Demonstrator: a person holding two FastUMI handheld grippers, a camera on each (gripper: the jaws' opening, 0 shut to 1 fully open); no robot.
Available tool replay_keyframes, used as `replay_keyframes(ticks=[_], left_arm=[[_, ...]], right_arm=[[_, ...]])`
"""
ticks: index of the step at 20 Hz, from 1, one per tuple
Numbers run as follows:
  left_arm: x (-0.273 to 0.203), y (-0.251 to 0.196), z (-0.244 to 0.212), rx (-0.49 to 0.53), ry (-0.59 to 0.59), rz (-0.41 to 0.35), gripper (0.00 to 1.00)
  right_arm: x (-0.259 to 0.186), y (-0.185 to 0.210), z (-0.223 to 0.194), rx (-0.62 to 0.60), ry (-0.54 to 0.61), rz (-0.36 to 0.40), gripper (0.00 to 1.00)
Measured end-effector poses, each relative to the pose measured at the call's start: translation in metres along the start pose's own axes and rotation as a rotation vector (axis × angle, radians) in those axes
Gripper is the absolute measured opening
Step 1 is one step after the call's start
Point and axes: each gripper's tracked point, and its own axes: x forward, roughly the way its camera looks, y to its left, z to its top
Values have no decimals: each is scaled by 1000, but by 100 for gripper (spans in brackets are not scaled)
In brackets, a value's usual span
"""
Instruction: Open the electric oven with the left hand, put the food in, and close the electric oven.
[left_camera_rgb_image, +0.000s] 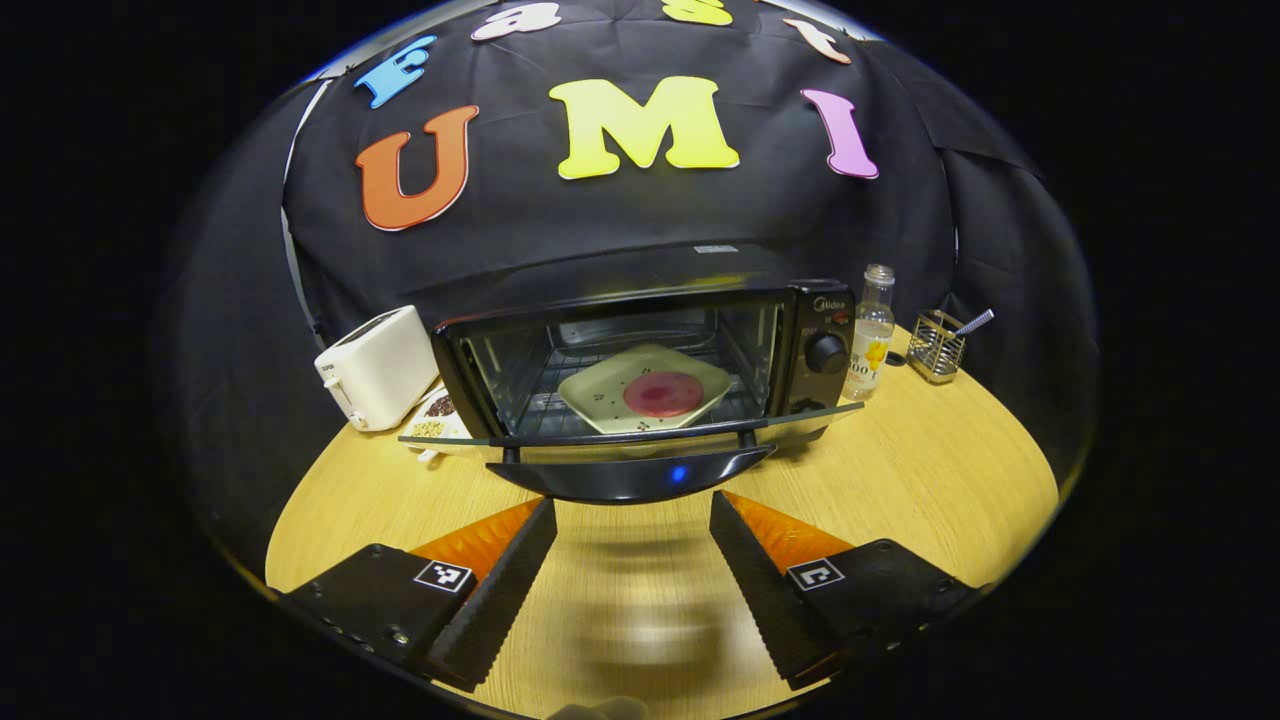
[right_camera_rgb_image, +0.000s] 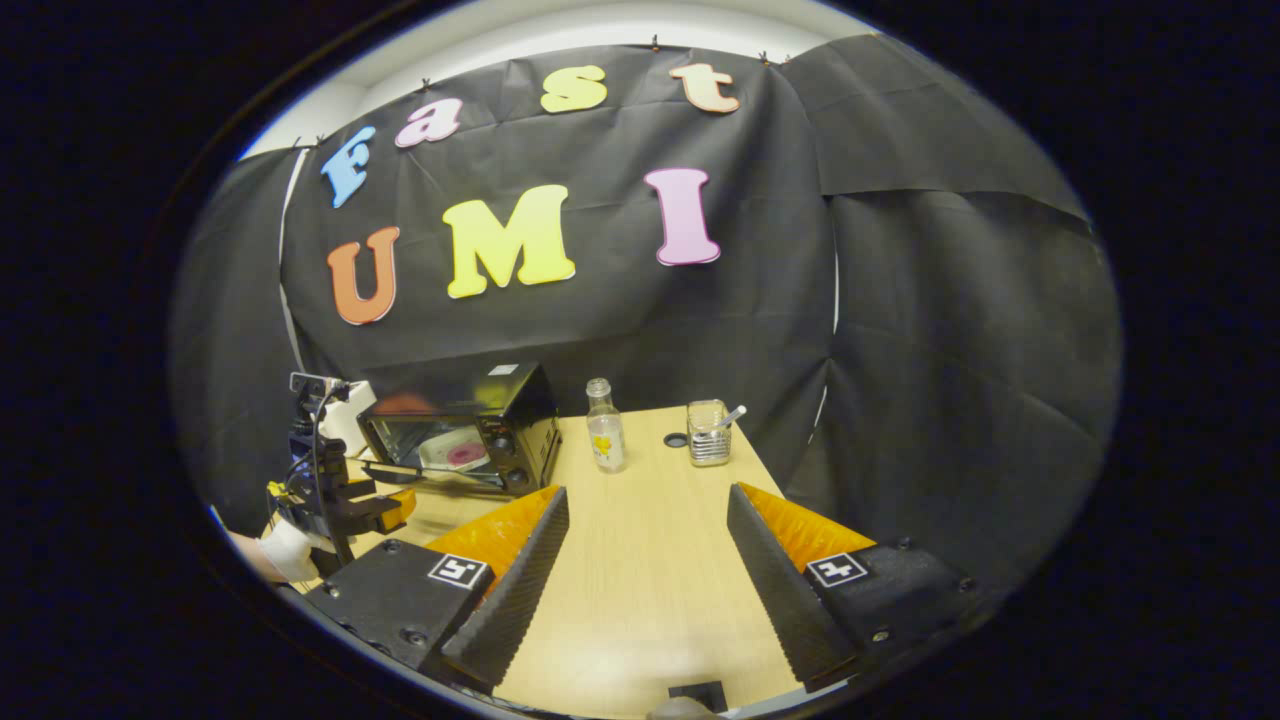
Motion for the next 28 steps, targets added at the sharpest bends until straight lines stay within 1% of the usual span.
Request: replay_keyframes(ticks=[2, 7, 11, 15, 19, 22, 24, 26, 28], left_arm=[[9, -1, 11, 3, -6, -8, 98], [28, -6, 33, -11, -17, -24, 97], [30, -17, 31, -8, -16, -46, 97], [28, -20, 30, 7, -26, -49, 98], [24, -20, 19, 7, -17, -48, 97], [17, -23, 14, 10, -14, -53, 98], [7, -23, 12, 23, -12, -44, 98], [-11, -27, 20, 14, -37, -46, 97], [-39, -28, 36, 4, -86, -38, 97]], right_arm=[[-1, -4, 4, 3, -12, -19, 100], [-4, 0, 17, -18, -45, -33, 100], [-5, 0, 14, -22, -46, -39, 100], [-6, 0, 13, -19, -39, -39, 100], [-9, 3, 8, -23, -28, -32, 100], [-13, 3, 6, -25, -23, -25, 100], [-15, 3, 4, -24, -19, -16, 100], [-21, 5, 9, -22, -30, 8, 100], [-30, 6, 17, -40, -55, 32, 100]])
